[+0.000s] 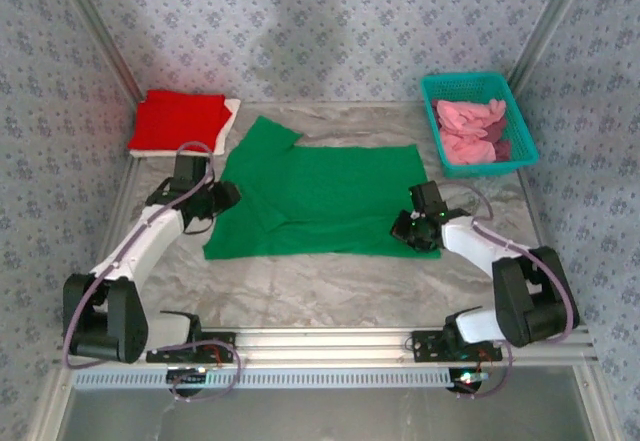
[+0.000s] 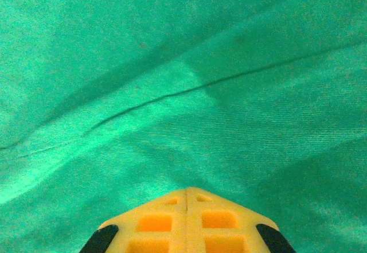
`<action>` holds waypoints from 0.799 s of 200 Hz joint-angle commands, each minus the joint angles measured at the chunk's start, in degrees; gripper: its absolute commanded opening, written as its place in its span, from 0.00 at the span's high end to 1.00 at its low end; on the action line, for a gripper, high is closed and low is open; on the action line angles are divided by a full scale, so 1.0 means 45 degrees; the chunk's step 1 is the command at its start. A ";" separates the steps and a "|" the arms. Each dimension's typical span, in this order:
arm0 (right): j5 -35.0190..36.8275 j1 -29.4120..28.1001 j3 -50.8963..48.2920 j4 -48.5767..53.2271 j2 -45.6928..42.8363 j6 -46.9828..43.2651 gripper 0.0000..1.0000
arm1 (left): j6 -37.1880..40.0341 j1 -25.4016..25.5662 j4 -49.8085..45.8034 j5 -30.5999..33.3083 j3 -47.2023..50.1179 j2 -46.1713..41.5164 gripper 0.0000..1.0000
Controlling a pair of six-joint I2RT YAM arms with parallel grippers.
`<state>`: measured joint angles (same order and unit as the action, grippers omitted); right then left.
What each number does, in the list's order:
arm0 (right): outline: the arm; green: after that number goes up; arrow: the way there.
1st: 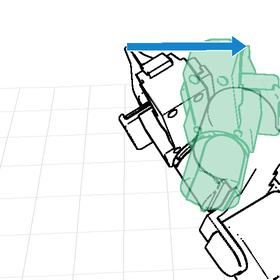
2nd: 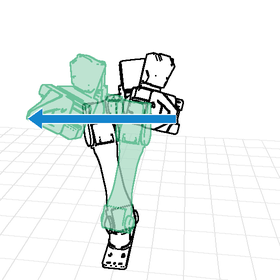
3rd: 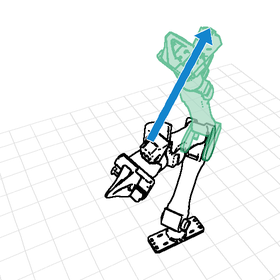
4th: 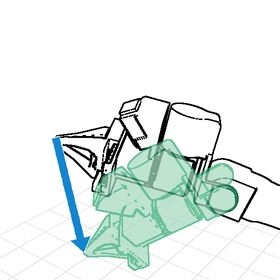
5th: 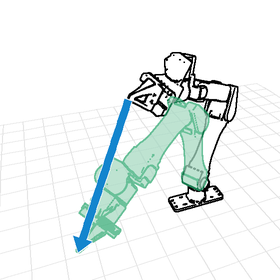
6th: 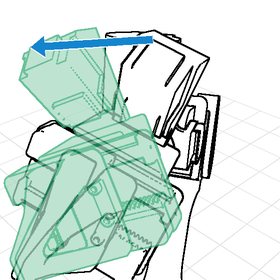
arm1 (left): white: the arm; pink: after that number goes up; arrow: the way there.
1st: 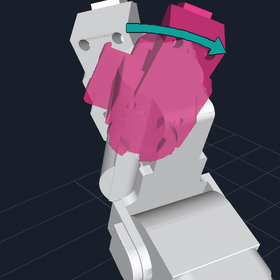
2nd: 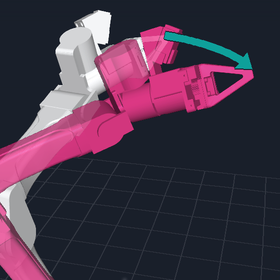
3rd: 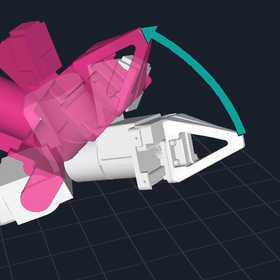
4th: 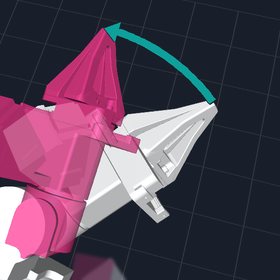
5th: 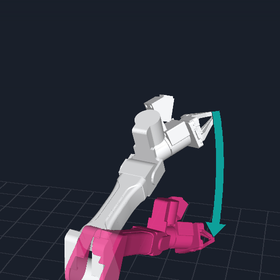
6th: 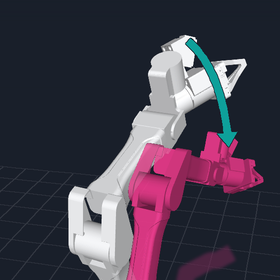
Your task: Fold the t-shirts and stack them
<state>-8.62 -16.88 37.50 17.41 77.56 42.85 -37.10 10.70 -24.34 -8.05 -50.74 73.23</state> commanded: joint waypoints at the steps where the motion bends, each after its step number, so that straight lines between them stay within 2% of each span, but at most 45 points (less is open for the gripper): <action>1: 0.0800 -0.0085 0.0356 0.0702 -0.0680 -0.0013 1.00 | -0.0114 0.0700 -0.0500 0.0088 -0.0051 0.0665 0.56; 26: 0.0940 -0.0094 0.0376 0.0438 -0.0689 -0.0011 1.00 | -0.0445 0.1252 0.0293 -0.0100 0.0009 0.2029 0.47; 55: 0.0957 -0.0125 0.0342 0.0162 -0.0416 -0.0047 1.00 | -0.0532 0.1940 0.0588 0.0093 -0.0336 0.3153 0.43; 125: 0.0878 -0.0134 0.0315 -0.0425 -0.0021 -0.0026 1.00 | -0.0642 0.2504 0.1158 -0.0001 -0.0628 0.4570 0.47; 160: 0.0803 -0.0115 0.0361 -0.0448 0.0074 -0.0069 1.00 | -0.0516 0.2583 0.1402 -0.0026 -0.0834 0.5011 0.57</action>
<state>-5.72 -17.04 37.98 15.59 77.38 42.85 -39.83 21.78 -19.31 -8.08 -52.40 94.67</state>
